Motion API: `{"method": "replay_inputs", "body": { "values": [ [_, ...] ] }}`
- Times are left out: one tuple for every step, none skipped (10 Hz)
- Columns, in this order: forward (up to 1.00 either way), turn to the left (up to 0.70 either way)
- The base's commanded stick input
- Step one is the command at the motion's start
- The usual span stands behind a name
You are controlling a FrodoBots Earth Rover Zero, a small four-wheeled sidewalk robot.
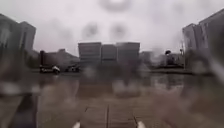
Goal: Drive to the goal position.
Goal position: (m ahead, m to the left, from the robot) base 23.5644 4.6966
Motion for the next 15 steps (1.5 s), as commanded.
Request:
{"method": "replay_inputs", "body": {
  "values": [
    [0.7, 0.0],
    [0.7, 0.0],
    [0.7, 0.0],
    [0.7, 0.0],
    [0.7, 0.0],
    [0.7, 0.0],
    [0.7, 0.0],
    [0.7, 0.0],
    [0.7, 0.0],
    [0.7, 0.0],
    [0.7, 0.0],
    [0.7, 0.0],
    [0.7, 0.0],
    [0.7, 0.0],
    [0.7, 0.0]
  ]
}}
